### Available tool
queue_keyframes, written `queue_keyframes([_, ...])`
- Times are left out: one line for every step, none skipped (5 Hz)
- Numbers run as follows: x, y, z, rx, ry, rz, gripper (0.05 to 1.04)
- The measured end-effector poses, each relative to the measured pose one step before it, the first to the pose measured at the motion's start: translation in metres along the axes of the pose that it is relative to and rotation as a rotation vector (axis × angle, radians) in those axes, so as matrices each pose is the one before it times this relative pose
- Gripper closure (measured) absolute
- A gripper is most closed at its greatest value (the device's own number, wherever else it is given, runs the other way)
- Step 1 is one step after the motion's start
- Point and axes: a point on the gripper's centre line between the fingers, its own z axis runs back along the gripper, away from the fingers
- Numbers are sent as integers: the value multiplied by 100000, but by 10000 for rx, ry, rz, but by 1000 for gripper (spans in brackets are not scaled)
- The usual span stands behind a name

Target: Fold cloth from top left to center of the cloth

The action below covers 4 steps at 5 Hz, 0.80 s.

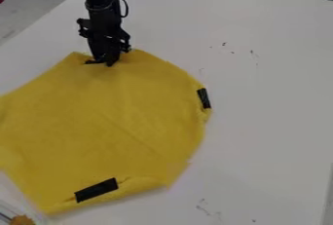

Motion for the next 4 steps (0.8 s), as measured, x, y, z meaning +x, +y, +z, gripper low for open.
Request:
queue_keyframes([61, -19, 31, 16, -10, 52, 902])
queue_keyframes([44, 20, 0, 25, -56, 15, 938])
queue_keyframes([86, -187, -29, -22, 7, -6, 729])
queue_keyframes([194, -27, 153, -17, 60, -116, 443])
